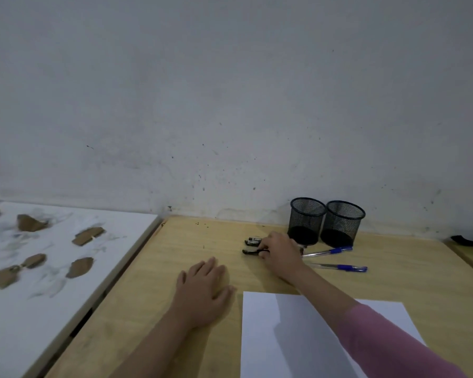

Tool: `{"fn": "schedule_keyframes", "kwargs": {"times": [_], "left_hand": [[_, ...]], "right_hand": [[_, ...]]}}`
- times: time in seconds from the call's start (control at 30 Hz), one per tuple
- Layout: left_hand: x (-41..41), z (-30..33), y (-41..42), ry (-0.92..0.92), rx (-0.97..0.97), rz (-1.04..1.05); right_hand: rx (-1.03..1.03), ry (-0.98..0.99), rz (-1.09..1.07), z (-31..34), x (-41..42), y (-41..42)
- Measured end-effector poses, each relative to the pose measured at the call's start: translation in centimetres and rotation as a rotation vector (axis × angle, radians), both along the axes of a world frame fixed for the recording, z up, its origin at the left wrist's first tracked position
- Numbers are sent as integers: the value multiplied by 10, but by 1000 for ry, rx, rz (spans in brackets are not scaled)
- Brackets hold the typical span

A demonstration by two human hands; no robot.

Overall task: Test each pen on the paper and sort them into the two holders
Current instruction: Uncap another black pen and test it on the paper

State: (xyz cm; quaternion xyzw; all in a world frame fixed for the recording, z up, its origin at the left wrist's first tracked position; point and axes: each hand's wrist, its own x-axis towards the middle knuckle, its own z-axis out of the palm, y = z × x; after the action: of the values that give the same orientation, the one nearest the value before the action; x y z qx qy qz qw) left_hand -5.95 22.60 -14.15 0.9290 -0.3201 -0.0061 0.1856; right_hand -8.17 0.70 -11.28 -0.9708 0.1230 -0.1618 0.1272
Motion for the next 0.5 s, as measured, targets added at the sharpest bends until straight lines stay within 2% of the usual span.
{"fn": "schedule_keyframes", "kwargs": {"times": [0.1, 0.27, 0.5], "left_hand": [[-3, 3, 0, -43, -44, 12], [-15, 22, -17, -393, -263, -104], [-30, 44, -42, -399, -436, -70]], "right_hand": [[3, -75, 80, 2, -9, 5], [-20, -275, 243, 11, -35, 12], [-120, -443, 315, 22, -63, 11]]}}
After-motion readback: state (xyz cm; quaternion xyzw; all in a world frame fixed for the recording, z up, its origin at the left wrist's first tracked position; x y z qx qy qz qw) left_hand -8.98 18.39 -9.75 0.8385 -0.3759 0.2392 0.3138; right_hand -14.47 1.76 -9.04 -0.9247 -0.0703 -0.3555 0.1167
